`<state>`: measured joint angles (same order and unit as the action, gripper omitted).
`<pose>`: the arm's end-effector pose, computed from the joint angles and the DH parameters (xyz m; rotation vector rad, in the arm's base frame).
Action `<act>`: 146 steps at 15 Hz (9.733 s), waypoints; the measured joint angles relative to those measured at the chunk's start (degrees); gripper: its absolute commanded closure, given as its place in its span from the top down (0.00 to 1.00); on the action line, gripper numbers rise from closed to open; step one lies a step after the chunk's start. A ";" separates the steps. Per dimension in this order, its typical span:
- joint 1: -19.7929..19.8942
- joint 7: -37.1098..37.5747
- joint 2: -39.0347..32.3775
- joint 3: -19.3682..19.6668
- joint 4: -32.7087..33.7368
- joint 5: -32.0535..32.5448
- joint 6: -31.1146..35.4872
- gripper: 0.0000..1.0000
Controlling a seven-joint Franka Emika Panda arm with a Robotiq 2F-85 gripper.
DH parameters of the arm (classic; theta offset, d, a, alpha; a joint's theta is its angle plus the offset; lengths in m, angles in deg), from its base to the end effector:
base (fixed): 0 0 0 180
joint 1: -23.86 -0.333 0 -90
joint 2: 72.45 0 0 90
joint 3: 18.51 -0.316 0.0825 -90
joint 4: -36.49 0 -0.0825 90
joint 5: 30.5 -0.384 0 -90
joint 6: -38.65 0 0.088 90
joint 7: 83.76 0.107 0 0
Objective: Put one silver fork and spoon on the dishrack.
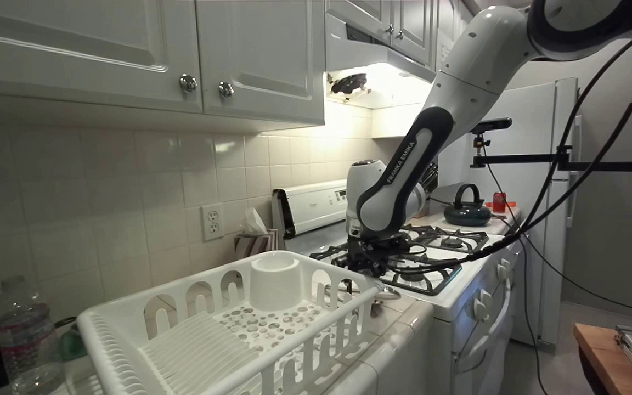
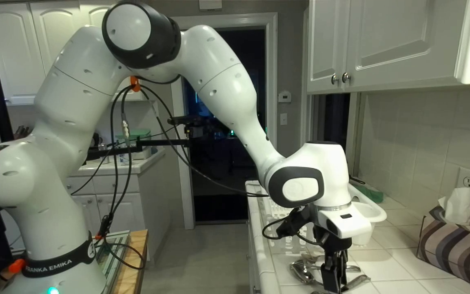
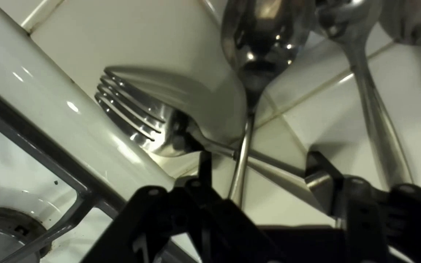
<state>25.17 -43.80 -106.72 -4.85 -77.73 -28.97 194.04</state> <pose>0.6000 -0.1553 0.1772 2.7294 -1.2950 0.2465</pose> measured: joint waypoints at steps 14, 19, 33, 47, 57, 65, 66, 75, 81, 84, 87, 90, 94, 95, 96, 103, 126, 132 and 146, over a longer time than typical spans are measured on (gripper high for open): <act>-0.12 0.00 -0.31 0.09 1.32 -0.04 0.00 0.00; -0.14 0.00 -0.64 0.20 2.01 -0.04 0.00 0.02; -0.11 0.05 3.83 0.59 2.76 -2.74 0.00 0.02; -9.10 5.87 7.02 5.35 4.09 -2.34 17.92 0.02; -23.23 9.97 -2.62 18.66 6.40 -3.06 35.85 0.02; -29.64 10.37 -10.33 24.81 10.06 -5.41 36.64 0.02; -30.20 10.50 -11.22 25.26 10.65 -5.91 36.64 0.02; -34.57 12.54 -19.68 30.52 14.62 -8.73 36.69 0.02; -36.49 11.92 -22.20 31.82 14.88 -10.39 36.30 0.17; -36.97 9.99 -22.22 31.31 14.90 -13.11 34.72 0.43; -37.37 9.39 -22.11 31.18 15.13 -14.44 34.19 0.63; -37.57 9.81 -21.93 31.16 15.50 -14.44 33.39 0.84; -35.85 7.15 -17.49 27.69 15.31 -16.09 28.75 1.00; -34.77 6.01 -15.25 26.04 15.20 -16.09 26.22 1.00; -33.60 4.72 -12.87 24.43 15.01 -16.08 23.39 1.00; -26.02 1.79 0.05 19.58 11.75 -9.59 3.74 1.00; 0.77 -14.68 4.44 1.28 -1.61 -6.64 -2.96 1.00; 0.76 -14.28 1.31 0.16 -1.48 -7.13 0.20 0.74; 0.79 -12.62 -1.31 0.29 1.01 -7.26 1.81 1.00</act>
<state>25.96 -56.42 -108.03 -4.56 -76.73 -36.24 195.85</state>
